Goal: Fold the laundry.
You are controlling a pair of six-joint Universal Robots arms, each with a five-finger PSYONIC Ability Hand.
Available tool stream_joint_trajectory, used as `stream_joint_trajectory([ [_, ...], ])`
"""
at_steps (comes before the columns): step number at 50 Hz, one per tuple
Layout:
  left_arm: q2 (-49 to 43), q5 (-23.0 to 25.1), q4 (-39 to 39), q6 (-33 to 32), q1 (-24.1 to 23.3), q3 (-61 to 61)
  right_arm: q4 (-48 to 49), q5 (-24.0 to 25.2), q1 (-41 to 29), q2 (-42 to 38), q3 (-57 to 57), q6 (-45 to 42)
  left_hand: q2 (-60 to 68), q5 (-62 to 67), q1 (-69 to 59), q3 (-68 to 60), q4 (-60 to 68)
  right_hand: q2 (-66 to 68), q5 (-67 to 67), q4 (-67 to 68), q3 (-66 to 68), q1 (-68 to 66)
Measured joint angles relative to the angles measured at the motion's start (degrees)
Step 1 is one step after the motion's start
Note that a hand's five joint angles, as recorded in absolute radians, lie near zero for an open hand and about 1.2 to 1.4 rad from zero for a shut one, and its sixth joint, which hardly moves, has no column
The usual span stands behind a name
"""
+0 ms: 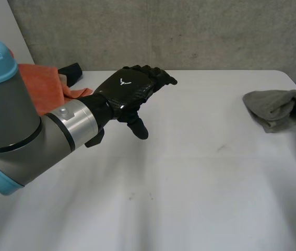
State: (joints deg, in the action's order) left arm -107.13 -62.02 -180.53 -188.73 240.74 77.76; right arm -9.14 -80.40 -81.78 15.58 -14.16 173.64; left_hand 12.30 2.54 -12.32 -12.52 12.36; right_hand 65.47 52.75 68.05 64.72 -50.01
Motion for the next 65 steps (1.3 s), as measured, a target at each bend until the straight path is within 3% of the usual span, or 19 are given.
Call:
stream_joint_trajectory([
  [20, 0.4, -0.1, 0.0, 0.0, 0.0, -0.1, 1.7, -0.9, 3.3, -2.4, 4.3, -4.1, 0.0, 0.0, 0.0, 0.0, 0.0, -1.8, -0.2, -4.1, -1.3, 0.0],
  [24, 0.9, -0.1, 0.1, 0.0, 0.0, 0.0, 1.6, -0.9, 3.9, -2.4, 2.6, -7.3, 0.0, 0.0, 0.0, 0.0, 0.0, -16.1, -11.4, -17.5, -14.0, 6.7],
  [27, 1.3, -0.1, 0.1, 0.0, 0.0, 0.0, 0.9, -1.0, 4.2, -1.9, 0.7, -10.3, 0.0, 0.0, 0.0, 0.0, 0.0, -47.2, -43.1, -49.2, -46.1, 34.8],
  [31, 1.8, -0.1, 0.1, 0.0, 0.0, 0.2, 0.3, -1.1, 4.4, -0.7, -1.7, -13.5, 0.0, 0.0, 0.0, 0.0, 0.0, -52.8, -48.8, -54.7, -52.3, 38.6],
  [42, 3.8, 0.0, 0.1, 0.0, 0.1, 1.4, 3.5, -5.5, 5.6, 9.7, -15.6, -32.0, 0.0, 0.0, 0.0, 0.0, 0.0, -53.2, -49.2, -54.9, -52.9, 38.8],
  [48, 4.8, -0.1, 0.1, 0.0, 0.3, 2.8, 15.9, -12.8, 5.5, 18.7, -25.1, -53.6, 0.0, 0.0, 0.0, 0.0, 0.0, -53.2, -49.5, -54.9, -52.9, 38.8],
  [52, 5.4, -0.1, 0.0, 0.0, 0.8, 3.3, 23.3, -14.1, 5.1, 24.0, -28.9, -60.4, 0.0, 0.0, 0.0, 0.0, 0.0, -53.2, -49.5, -54.9, -52.9, 38.8],
  [56, 6.3, -1.1, -1.0, -0.1, 2.6, 3.3, 29.6, -12.0, 2.4, 31.5, -34.3, -60.9, 0.0, 0.0, 0.0, 0.0, 0.0, -53.2, -49.5, -54.9, -52.9, 38.8],
  [58, 6.3, -1.1, -1.0, -0.1, 2.6, 3.3, 29.6, -12.0, 2.4, 31.5, -34.3, -60.9, 0.0, 0.0, 0.0, 0.0, 0.0, -53.2, -49.5, -54.9, -52.9, 38.8],
  [59, 6.7, -3.2, -2.9, -0.4, 4.9, 2.9, 31.5, -8.0, -1.6, 36.8, -39.0, -57.0, 0.0, 0.0, 0.0, 0.0, 0.0, -53.2, -49.5, -54.9, -52.9, 38.8],
  [65, 4.8, -9.7, -9.7, -4.0, 14.0, -0.2, 31.9, 4.0, -11.8, 47.2, -53.7, -41.5, 0.0, 0.0, 0.0, 0.0, 0.0, -53.2, -49.5, -54.9, -52.9, 38.8],
])
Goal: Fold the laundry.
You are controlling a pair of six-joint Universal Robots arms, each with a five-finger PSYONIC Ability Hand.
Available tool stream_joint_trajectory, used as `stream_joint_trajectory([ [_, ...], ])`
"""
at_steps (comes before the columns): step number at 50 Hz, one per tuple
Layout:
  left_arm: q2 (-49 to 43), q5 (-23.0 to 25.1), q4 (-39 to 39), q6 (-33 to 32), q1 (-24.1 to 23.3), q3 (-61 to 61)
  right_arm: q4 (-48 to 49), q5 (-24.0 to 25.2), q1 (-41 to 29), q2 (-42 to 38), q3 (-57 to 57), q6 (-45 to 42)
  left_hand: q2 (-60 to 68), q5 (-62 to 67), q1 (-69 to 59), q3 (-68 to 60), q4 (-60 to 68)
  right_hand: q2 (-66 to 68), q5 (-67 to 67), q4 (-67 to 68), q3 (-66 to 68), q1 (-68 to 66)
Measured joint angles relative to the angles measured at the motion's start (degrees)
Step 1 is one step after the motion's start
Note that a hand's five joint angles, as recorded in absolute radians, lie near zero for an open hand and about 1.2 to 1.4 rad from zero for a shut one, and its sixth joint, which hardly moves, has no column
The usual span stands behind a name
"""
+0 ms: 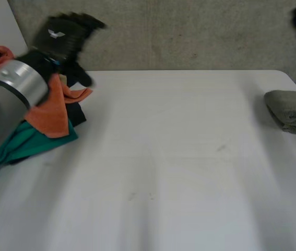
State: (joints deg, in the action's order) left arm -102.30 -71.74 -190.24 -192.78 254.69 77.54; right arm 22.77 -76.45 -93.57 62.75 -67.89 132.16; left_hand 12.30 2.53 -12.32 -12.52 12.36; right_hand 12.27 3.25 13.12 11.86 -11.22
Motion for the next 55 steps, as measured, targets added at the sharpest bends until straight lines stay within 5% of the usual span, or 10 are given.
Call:
stream_joint_trajectory([
  [7, -12.7, -1.9, -2.4, -11.7, 10.6, -9.6, -1.1, 7.0, -8.8, 9.2, -16.5, 14.1, 0.1, 0.2, -0.2, -0.1, 0.1, 0.0, 0.0, 0.0, 0.0, 0.0],
  [14, -28.0, -1.7, 0.2, -23.7, 15.2, -19.7, -1.4, 7.6, -13.0, 10.9, -25.9, 15.0, 1.2, 1.2, -1.3, -1.1, 1.3, 0.0, 0.0, 0.0, 0.0, 0.0],
  [21, -40.7, -2.0, 1.7, -32.6, 16.8, -26.9, -1.3, 7.2, -13.8, 10.6, -32.2, 10.6, 24.8, 24.4, -26.8, -24.4, 24.7, 0.0, 0.0, 0.0, 0.0, 0.0],
  [22, -41.5, -2.0, 1.7, -32.9, 16.8, -27.3, -1.3, 7.2, -13.6, 10.5, -32.8, 9.7, 35.6, 34.4, -37.3, -35.2, 35.0, 0.0, 0.0, 0.0, 0.0, 0.0],
  [24, -41.8, -2.0, 1.7, -33.0, 16.8, -27.4, -1.3, 7.2, -13.5, 10.4, -33.0, 9.3, 35.6, 34.4, -37.3, -35.2, 35.0, 0.0, 0.0, 0.0, 0.0, 0.0],
  [25, -42.6, -2.1, 1.6, -33.2, 16.6, -27.6, -1.3, 7.1, -13.2, 10.3, -33.5, 7.9, 49.0, 47.6, -48.5, -48.6, 48.5, 0.0, 0.0, 0.0, 0.0, 0.0],
  [30, -41.1, -2.9, 1.4, -33.0, 15.3, -27.1, -1.3, 7.0, -12.8, 10.3, -33.7, 6.5, 55.5, 53.7, -51.0, -54.6, 55.7, 0.0, 0.0, 0.0, 0.0, 0.0],
  [40, -27.9, -5.4, -0.6, -26.1, 7.7, -22.3, -1.3, 6.6, -11.0, 10.8, -33.6, 6.5, 55.9, 53.7, -51.0, -55.4, 56.1, 0.0, 0.0, 0.0, 0.0, 0.0],
  [48, -14.5, -4.8, -1.6, -8.2, -0.2, -11.8, -1.3, 6.5, -10.2, 11.7, -33.7, 6.9, 56.0, 53.7, -51.0, -55.4, 56.3, 0.0, 0.0, 0.0, 0.0, 0.0],
  [55, -11.7, -4.0, -2.4, 6.7, -12.9, -4.5, -1.2, 5.9, -8.3, 12.3, -33.2, 7.4, 56.0, 53.7, -51.0, -55.4, 56.3, 0.0, 0.0, 0.0, 0.0, 0.0],
])
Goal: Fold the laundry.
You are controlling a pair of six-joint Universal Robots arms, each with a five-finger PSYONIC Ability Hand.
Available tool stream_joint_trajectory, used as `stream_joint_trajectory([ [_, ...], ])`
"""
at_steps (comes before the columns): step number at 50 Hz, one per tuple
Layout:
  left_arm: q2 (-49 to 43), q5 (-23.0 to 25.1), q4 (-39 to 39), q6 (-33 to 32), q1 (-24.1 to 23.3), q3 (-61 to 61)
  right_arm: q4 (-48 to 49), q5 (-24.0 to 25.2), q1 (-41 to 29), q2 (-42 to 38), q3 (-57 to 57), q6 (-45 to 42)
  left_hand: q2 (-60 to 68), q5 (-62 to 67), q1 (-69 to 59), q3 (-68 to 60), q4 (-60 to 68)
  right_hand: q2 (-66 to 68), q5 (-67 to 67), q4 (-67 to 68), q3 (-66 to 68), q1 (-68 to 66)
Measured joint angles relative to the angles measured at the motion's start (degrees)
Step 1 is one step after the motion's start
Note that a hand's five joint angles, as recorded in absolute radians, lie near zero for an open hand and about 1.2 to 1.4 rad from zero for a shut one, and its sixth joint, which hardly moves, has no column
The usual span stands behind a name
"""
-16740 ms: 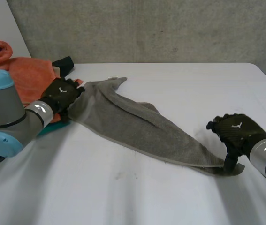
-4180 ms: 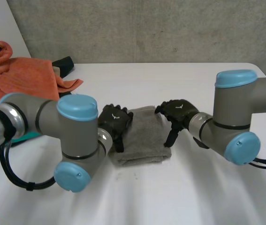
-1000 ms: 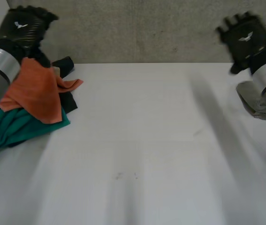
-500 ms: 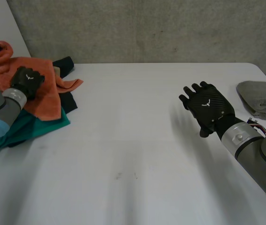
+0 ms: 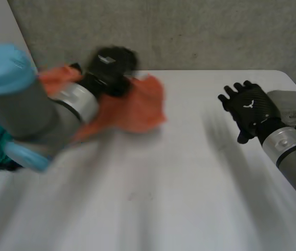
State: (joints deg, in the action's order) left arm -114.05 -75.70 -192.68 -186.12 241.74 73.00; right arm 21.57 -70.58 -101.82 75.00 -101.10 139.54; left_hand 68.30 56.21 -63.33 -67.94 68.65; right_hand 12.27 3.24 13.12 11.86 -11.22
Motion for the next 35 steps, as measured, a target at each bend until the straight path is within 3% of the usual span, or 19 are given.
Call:
stream_joint_trajectory([
  [3, -4.8, -0.5, -2.0, 5.5, -9.4, 0.6, 0.0, -1.7, 1.2, 0.0, 1.0, 1.1, -4.4, -3.9, 3.8, 4.4, -4.5, 0.0, 0.0, 0.0, 0.0, 0.0],
  [5, -7.9, -1.4, -3.2, 6.7, -12.4, -0.1, 0.0, -2.8, 1.5, 0.0, 1.5, 1.8, -19.8, -18.1, 19.1, 19.3, -19.9, 0.0, 0.0, 0.0, 0.0, 0.0],
  [6, -8.3, -1.6, -3.3, 6.8, -12.8, -0.2, 0.0, -3.0, 1.6, 0.0, 1.6, 2.0, -19.8, -18.1, 19.1, 19.3, -19.9, 0.0, 0.0, 0.0, 0.0, 0.0],
  [8, -11.6, -3.9, -4.5, 6.6, -15.3, -1.7, -0.1, -4.2, 1.9, -0.1, 2.2, 3.2, -47.7, -45.8, 48.1, 46.9, -48.2, 0.0, 0.0, 0.0, 0.0, 0.0],
  [11, -13.0, -5.7, -5.0, 5.3, -16.2, -2.6, -0.6, -4.9, 2.3, -0.1, 2.5, 4.1, -55.9, -53.3, 52.2, 55.4, -56.5, 0.0, 0.0, 0.0, 0.0, 0.0],
  [15, -12.6, -7.3, -5.0, 2.9, -15.6, -3.0, -2.3, -5.0, 2.5, -0.1, 2.7, 4.9, -56.7, -53.6, 52.2, 56.0, -57.0, 0.0, 0.0, 0.0, 0.0, 0.0],
  [19, -9.8, -7.9, -4.5, -0.4, -12.7, -1.7, -4.7, -4.6, 2.6, 0.0, 3.0, 5.3, -56.7, -53.6, 52.2, 56.0, -57.0, 0.0, 0.0, 0.0, 0.0, 0.0],
  [26, -0.9, -7.5, -3.0, -12.1, -1.7, 5.1, -20.8, -1.3, 2.2, 0.2, 4.9, 6.6, -56.7, -53.6, 52.2, 56.0, -57.0, 0.0, 0.0, 0.0, 0.0, 0.0],
  [35, -0.4, -5.3, 3.8, -28.5, 11.4, 7.5, -30.0, 2.5, -0.3, -0.1, 4.2, 13.5, -56.6, -53.6, 52.1, 56.0, -57.0, 0.0, 0.0, 0.0, 0.0, 0.0],
])
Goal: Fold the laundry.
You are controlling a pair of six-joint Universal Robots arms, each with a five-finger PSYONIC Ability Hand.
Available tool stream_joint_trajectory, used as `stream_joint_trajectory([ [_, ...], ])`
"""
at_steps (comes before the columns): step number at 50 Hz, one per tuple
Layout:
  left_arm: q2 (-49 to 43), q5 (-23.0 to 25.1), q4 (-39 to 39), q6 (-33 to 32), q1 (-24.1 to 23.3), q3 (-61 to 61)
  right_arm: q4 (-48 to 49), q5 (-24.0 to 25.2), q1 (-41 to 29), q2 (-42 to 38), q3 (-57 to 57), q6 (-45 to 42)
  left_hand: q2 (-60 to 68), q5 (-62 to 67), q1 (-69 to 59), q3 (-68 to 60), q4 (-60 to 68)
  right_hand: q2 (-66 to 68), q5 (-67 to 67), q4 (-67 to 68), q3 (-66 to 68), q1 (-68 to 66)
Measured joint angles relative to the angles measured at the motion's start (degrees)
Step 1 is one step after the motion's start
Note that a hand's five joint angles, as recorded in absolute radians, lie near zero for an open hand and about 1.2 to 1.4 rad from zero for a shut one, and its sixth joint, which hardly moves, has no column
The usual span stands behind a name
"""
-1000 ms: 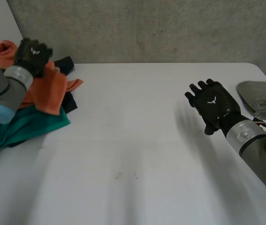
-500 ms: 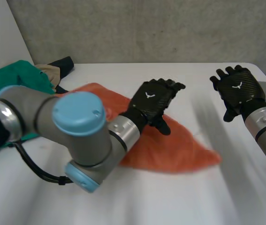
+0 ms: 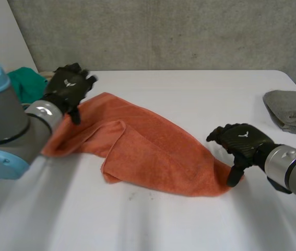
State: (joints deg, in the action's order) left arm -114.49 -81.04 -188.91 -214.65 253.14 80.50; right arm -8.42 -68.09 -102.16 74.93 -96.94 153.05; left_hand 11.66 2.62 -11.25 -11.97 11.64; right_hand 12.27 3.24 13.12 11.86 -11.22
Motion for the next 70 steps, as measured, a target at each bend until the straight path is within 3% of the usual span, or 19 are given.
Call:
stream_joint_trajectory([
  [8, -7.7, 1.7, 5.7, -10.0, 8.8, -2.1, 7.3, 0.2, -2.2, -3.0, -3.3, 1.8, 0.1, 0.0, -0.1, -0.1, 0.1, 0.0, 0.0, 0.0, 0.0, 0.0],
  [15, -12.3, 1.7, 6.2, -11.0, 10.6, -3.4, 10.4, -0.4, -3.5, -6.2, -3.9, 1.4, 0.1, 0.0, -0.1, -0.1, 0.2, 1.6, 1.2, 0.8, 2.0, -0.9],
  [20, -14.3, 1.3, 5.9, -11.0, 10.7, -3.7, 11.4, -1.2, -3.8, -8.0, -3.9, -0.1, 4.3, 3.5, -5.2, -3.9, 4.2, 23.3, 21.0, 22.2, 23.5, -20.0],
  [21, -14.5, 1.3, 5.8, -10.9, 10.6, -3.6, 11.7, -1.4, -3.8, -8.2, -3.9, -0.8, 11.5, 9.9, -12.5, -10.3, 10.8, 36.3, 31.9, 33.7, 36.2, -31.0],
  [23, -14.5, 1.3, 5.8, -10.8, 10.6, -3.6, 11.8, -1.5, -3.8, -8.3, -3.9, -1.0, 11.5, 9.9, -12.5, -10.3, 10.8, 37.4, 34.0, 36.0, 37.4, -32.8],
  [24, -14.5, 1.3, 5.5, -10.7, 10.6, -3.4, 12.9, -2.3, -3.7, -8.5, -3.9, -2.7, 24.9, 23.4, -26.3, -24.4, 24.9, 51.3, 47.8, 49.5, 51.3, -41.3],
  [28, -14.4, 1.3, 5.1, -10.6, 10.3, -3.0, 15.0, -4.2, -3.1, -8.3, -3.9, -5.9, 50.9, 49.4, -51.0, -50.0, 51.4, 54.7, 53.6, 54.7, 55.9, -45.4],
  [37, -11.5, 1.6, 5.0, -10.0, 8.7, 0.5, 17.6, -6.8, -0.4, -6.9, -2.3, -14.5, 56.4, 52.5, -51.9, -55.9, 56.8, 54.7, 53.6, 54.9, 56.0, -45.7],
  [44, -2.3, 1.7, 4.9, -6.8, 5.5, 7.2, 16.3, -7.3, 4.7, -6.5, 4.6, -22.0, 56.5, 52.5, -51.9, -55.9, 56.8, 54.4, 53.5, 54.8, 55.8, -45.4],
  [48, 1.4, 1.6, 4.6, -5.0, 4.9, 9.1, 13.6, -7.5, 4.4, -6.9, 6.9, -20.8, 56.5, 52.5, -51.9, -55.9, 56.8, 40.4, 41.6, 41.2, 42.4, -33.5],
  [49, 2.5, 1.6, 4.6, -4.6, 4.9, 9.5, 12.5, -7.5, 3.8, -7.0, 7.2, -19.4, 56.5, 52.5, -51.9, -55.9, 56.8, 40.4, 41.6, 41.2, 42.4, -33.5],
  [50, 3.7, 1.5, 4.5, -4.2, 4.9, 9.7, 11.3, -7.5, 3.1, -7.0, 7.4, -17.6, 56.5, 52.5, -51.9, -55.9, 56.8, 22.1, 22.3, 21.9, 23.0, -18.1],
  [52, 5.3, 1.4, 4.3, -3.8, 4.9, 9.8, 9.5, -7.4, 1.9, -6.8, 7.4, -13.7, 56.5, 52.5, -51.9, -55.9, 56.8, 18.8, 18.7, 18.5, 19.6, -15.5],
  [54, 7.9, 1.4, 3.9, -3.5, 4.9, 9.5, 6.9, -6.8, -0.1, -6.2, 6.8, -6.3, 56.5, 52.5, -51.9, -55.9, 57.0, 6.2, 5.3, 5.4, 6.5, -5.2],
  [62, 13.3, 1.3, 2.9, -2.5, 5.0, 7.5, 3.4, -4.0, -6.7, -4.7, 4.0, 12.8, 56.5, 52.5, -51.9, -55.9, 57.0, 5.1, 3.4, 3.7, 4.4, -3.7],
  [70, 15.7, 1.4, 2.6, -0.1, 5.0, 5.2, 9.1, -6.1, -15.0, -9.1, 4.2, 17.9, 56.5, 52.5, -51.9, -55.9, 57.0, 5.1, 3.4, 3.7, 4.4, -3.7],
])
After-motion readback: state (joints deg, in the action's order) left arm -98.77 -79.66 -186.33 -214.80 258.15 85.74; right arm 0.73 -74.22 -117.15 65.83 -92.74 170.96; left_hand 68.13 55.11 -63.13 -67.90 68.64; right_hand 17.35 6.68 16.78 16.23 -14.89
